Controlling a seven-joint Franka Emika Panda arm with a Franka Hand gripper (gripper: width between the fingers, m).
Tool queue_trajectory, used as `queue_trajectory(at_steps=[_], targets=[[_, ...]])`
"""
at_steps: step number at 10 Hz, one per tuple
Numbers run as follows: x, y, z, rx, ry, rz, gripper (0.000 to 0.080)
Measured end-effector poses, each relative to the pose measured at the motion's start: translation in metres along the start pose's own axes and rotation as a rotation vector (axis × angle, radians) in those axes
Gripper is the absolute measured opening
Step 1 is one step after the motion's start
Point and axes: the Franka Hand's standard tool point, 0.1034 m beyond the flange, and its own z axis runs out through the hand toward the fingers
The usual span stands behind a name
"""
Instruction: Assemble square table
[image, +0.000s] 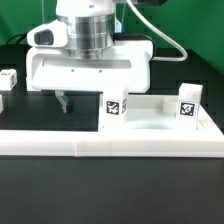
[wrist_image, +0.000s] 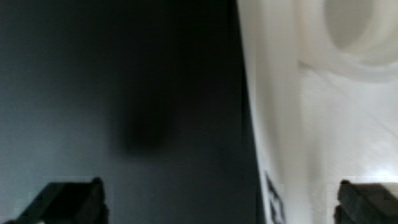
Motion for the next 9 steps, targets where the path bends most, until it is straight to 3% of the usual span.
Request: queue_trajectory(at_steps=[4,5,6,7,8,9], targets=[[0.0,-0.0021,-0.0002,-0.002,0.0,0.007,0.0646],[0.0,-0.002,-0.0002,-0.002,0.0,0.008,0.0463],[0.0,-0.0021,-0.0002,-0.002,0.0,0.008,0.0463],[0.0,-0.0021,-0.0002,-0.002,0.0,0.008,0.0256],[0.0,-0.0021,-0.0002,-0.002,0.0,0.008,0.0256],[-0.0008,-0.002,0.0,-0.003,-0.002,-0.004,0.0075]])
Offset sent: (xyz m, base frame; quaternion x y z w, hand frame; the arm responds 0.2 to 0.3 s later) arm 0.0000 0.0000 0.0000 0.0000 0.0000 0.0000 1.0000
